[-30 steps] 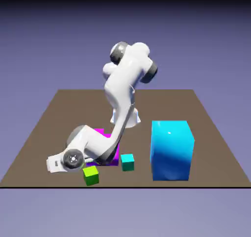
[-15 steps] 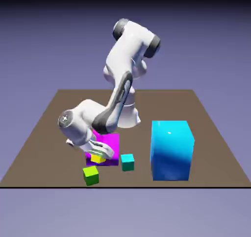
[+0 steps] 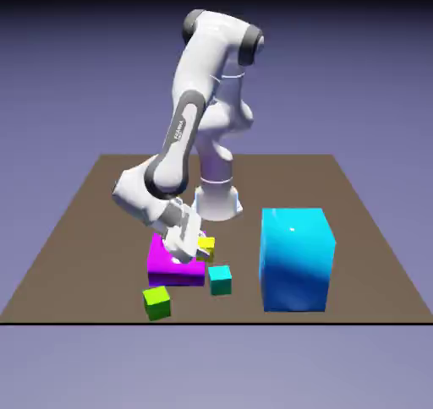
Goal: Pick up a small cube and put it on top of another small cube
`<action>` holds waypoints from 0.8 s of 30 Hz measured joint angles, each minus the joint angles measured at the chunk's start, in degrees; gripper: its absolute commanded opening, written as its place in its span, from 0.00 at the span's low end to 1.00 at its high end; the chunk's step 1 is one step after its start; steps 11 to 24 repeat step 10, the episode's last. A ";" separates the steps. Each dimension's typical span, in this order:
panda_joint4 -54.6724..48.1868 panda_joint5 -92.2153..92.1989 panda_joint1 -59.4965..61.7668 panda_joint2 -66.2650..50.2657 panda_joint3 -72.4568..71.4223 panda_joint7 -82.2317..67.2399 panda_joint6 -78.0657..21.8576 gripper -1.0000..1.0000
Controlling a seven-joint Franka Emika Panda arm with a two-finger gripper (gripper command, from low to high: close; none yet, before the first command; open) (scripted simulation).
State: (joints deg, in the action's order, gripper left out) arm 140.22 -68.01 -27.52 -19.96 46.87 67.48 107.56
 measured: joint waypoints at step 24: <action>0.08 2.28 0.03 1.63 1.35 1.11 -0.37 1.00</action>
